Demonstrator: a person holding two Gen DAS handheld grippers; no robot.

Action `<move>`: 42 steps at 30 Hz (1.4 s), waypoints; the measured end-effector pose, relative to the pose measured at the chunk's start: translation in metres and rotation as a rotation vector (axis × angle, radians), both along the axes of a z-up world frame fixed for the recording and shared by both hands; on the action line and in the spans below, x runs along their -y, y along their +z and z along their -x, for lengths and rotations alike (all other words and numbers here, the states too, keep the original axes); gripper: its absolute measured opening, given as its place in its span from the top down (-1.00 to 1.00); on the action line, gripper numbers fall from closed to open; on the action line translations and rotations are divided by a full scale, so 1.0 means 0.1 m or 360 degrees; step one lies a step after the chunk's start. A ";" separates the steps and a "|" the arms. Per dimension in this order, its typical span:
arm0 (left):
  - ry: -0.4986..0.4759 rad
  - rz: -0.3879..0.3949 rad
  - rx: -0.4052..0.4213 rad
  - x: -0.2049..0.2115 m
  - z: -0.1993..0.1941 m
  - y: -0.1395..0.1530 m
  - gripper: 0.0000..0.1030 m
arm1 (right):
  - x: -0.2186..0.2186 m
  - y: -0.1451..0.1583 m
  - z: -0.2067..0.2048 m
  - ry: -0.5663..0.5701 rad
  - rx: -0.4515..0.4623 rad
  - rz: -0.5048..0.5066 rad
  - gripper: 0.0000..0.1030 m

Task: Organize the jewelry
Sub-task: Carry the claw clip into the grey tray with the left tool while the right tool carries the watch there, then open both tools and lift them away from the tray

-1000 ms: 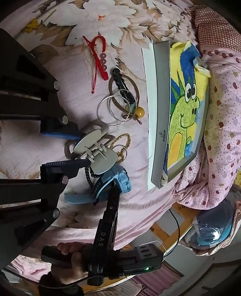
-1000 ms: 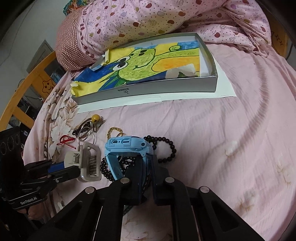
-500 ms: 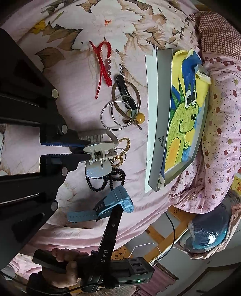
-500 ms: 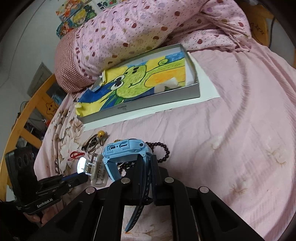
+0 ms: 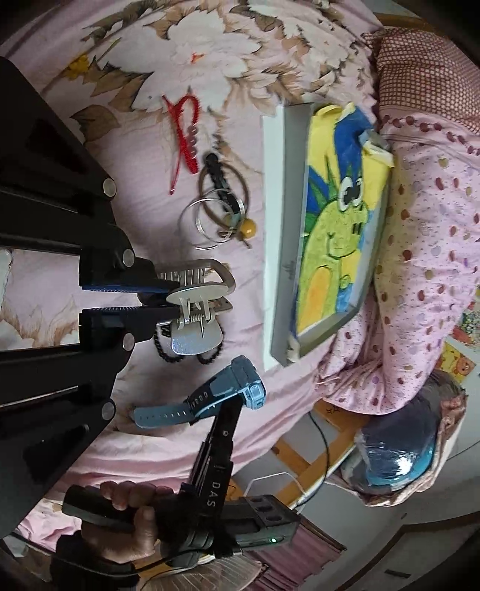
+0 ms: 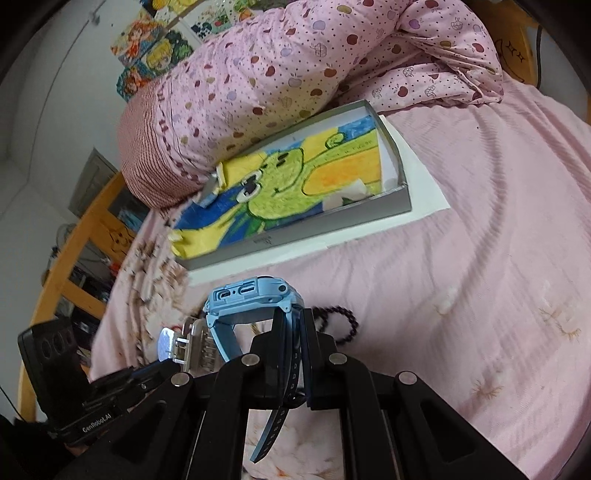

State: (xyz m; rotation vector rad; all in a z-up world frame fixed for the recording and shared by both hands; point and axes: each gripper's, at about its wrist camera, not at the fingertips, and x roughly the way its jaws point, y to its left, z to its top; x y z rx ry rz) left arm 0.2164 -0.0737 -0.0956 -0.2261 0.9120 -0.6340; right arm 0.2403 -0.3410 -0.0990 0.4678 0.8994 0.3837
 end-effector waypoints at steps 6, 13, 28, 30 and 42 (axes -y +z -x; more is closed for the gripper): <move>0.0075 0.0022 0.0087 -0.04 -0.16 0.28 0.93 | 0.00 0.11 -0.31 -0.0018 0.0055 -0.0068 0.86; 0.0163 0.0005 0.0175 -0.01 -0.77 0.41 0.93 | -0.02 0.28 -0.90 -0.0021 0.0123 -0.0015 0.86; 0.0315 -0.0151 -0.0031 -0.05 -1.83 -0.20 0.93 | -0.14 -0.20 -1.84 -0.0008 -0.0042 0.0251 0.85; 0.0314 -0.0153 -0.0029 -0.04 -1.84 -0.22 0.92 | -0.13 -0.26 -1.85 -0.0007 -0.0061 0.0264 0.84; 0.0417 -0.0204 -0.0066 -0.07 -1.79 -0.13 -0.20 | -0.04 0.00 -1.56 -0.0037 0.0123 0.0327 0.09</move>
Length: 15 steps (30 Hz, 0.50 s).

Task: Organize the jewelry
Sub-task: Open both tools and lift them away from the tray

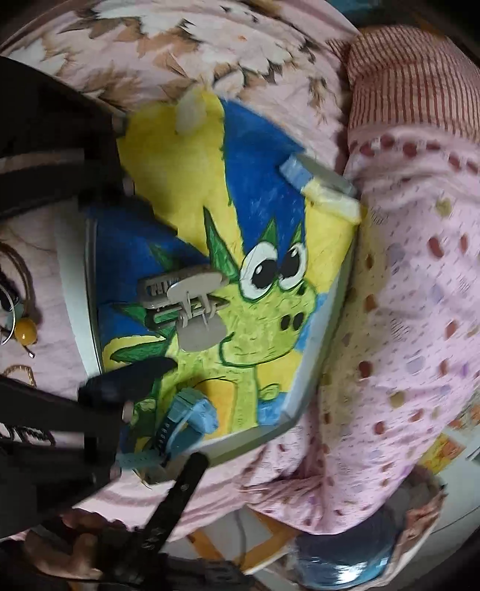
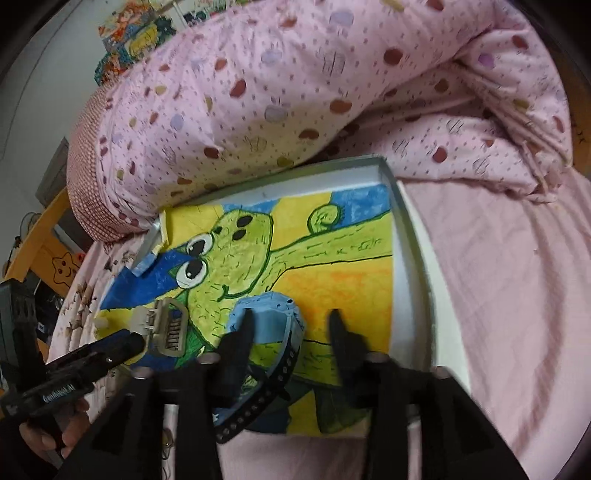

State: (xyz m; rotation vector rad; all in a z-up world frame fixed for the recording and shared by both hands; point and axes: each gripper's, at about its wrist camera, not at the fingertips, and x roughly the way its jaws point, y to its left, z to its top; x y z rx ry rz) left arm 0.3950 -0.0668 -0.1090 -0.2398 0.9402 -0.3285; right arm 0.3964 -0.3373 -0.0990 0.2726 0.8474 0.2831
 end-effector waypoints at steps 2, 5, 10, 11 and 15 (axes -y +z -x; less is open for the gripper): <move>0.0023 -0.0008 0.0013 -0.02 0.05 0.06 -0.27 | 0.03 0.09 0.12 -0.0020 0.0051 0.0001 -0.08; 0.0070 -0.0046 0.0065 -0.06 0.21 0.20 -0.32 | 0.08 0.24 0.35 -0.0042 0.0151 -0.0010 -0.50; 0.0202 -0.0029 0.0224 -0.12 0.62 0.46 -0.94 | 0.12 0.55 0.74 -0.0037 0.0333 0.0032 -0.97; 0.0208 -0.0022 0.0255 -0.13 0.70 0.51 -0.94 | 0.12 0.62 0.84 -0.0024 0.0377 0.0035 -0.99; 0.0200 -0.0040 0.0383 -0.11 1.04 0.77 -0.96 | 0.11 0.88 1.17 0.0006 0.0516 0.0050 -1.00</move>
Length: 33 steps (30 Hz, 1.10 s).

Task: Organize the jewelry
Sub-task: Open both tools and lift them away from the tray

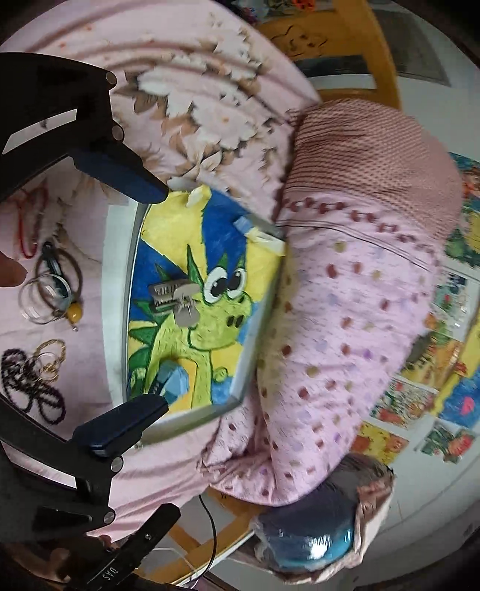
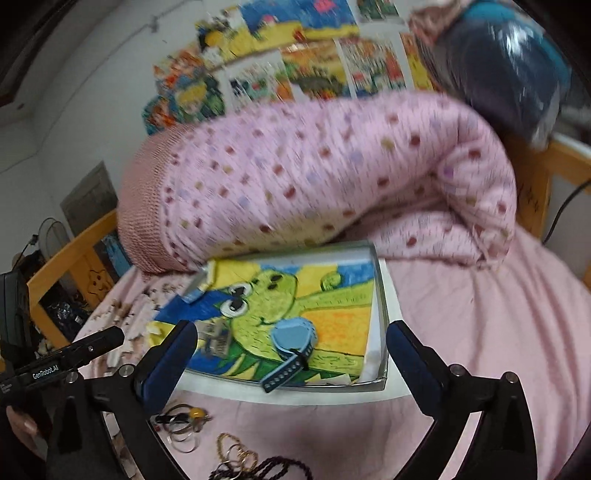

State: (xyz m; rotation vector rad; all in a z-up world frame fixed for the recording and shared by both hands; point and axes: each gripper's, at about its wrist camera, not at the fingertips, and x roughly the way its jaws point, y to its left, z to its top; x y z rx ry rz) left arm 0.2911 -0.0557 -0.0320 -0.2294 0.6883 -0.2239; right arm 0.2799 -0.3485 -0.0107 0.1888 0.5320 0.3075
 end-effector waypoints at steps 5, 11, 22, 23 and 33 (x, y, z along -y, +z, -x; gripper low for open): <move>0.0000 -0.0027 0.0169 -0.02 0.44 0.27 -0.96 | 0.00 0.21 0.39 0.0025 0.0092 -0.0010 -1.00; -0.0044 -0.0124 0.0205 -0.08 0.93 0.32 -0.96 | -0.05 0.26 0.84 0.0084 0.0140 0.0046 -1.00; -0.0064 -0.0178 -0.0037 -0.08 1.54 -0.06 -0.96 | -0.03 -0.03 1.39 0.0058 0.0124 0.0096 -1.00; -0.0058 -0.0175 -0.0060 -0.08 1.57 -0.09 -0.96 | -0.02 -0.08 1.41 0.0062 0.0110 0.0095 -1.00; -0.0040 -0.0142 -0.0334 -0.01 1.75 -0.50 -0.96 | 0.15 -0.54 1.45 0.0066 -0.0072 0.0096 -1.00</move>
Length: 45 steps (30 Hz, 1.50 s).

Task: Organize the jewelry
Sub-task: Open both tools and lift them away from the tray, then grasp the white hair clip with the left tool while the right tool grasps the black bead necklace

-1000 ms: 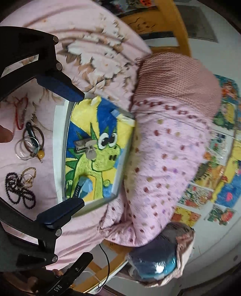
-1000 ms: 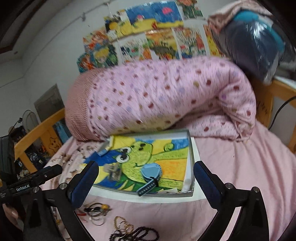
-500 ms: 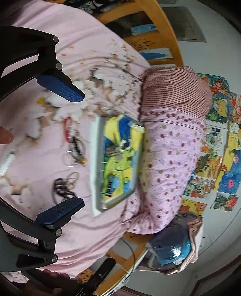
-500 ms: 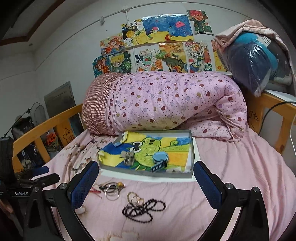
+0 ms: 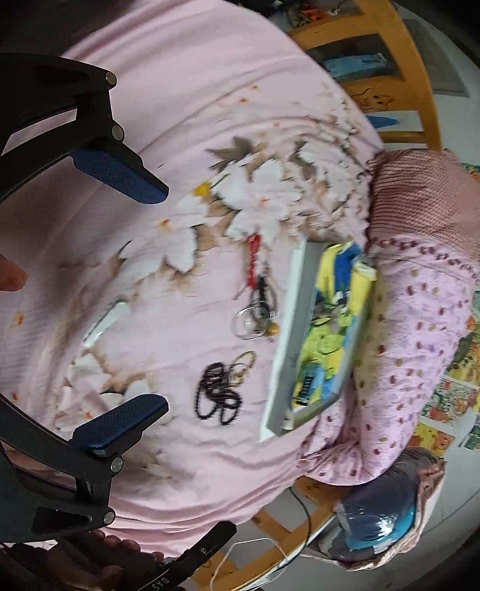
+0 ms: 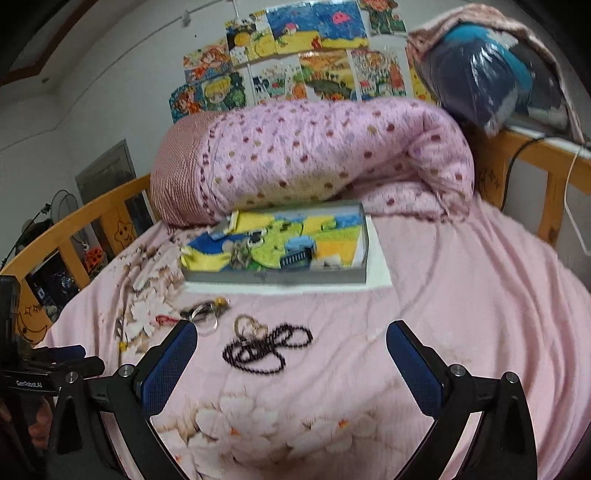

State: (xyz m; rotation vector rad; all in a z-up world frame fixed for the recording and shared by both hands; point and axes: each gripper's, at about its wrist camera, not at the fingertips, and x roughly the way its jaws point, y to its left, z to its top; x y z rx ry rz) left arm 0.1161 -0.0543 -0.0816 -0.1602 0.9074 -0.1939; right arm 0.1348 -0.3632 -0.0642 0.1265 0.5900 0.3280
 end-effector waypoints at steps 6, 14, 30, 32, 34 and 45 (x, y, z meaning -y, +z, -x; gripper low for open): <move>-0.0055 0.0051 -0.0096 0.03 0.04 -0.16 -0.96 | 0.02 -0.22 -0.07 0.0135 -0.0093 -0.0006 -1.00; -0.0086 0.0069 -0.0171 0.08 0.03 -0.31 -0.94 | 0.02 -0.45 -0.17 0.0275 -0.0158 0.0012 -1.00; -0.0170 0.0118 -0.0319 0.17 -0.12 -0.60 0.17 | -0.45 -0.90 -0.70 0.0624 -0.0391 0.0152 -0.53; -0.0167 0.0118 -0.0312 0.17 -0.13 -0.60 0.20 | -0.51 -0.92 -0.74 0.0644 -0.0403 0.0161 -0.50; -0.0171 0.0114 -0.0295 0.17 -0.14 -0.60 0.21 | -0.56 -0.93 -0.77 0.0660 -0.0404 0.0166 -0.50; -0.0153 0.0038 -0.0278 0.18 -0.18 -0.64 0.59 | -0.70 -0.97 -0.88 0.0662 -0.0412 0.0191 -0.23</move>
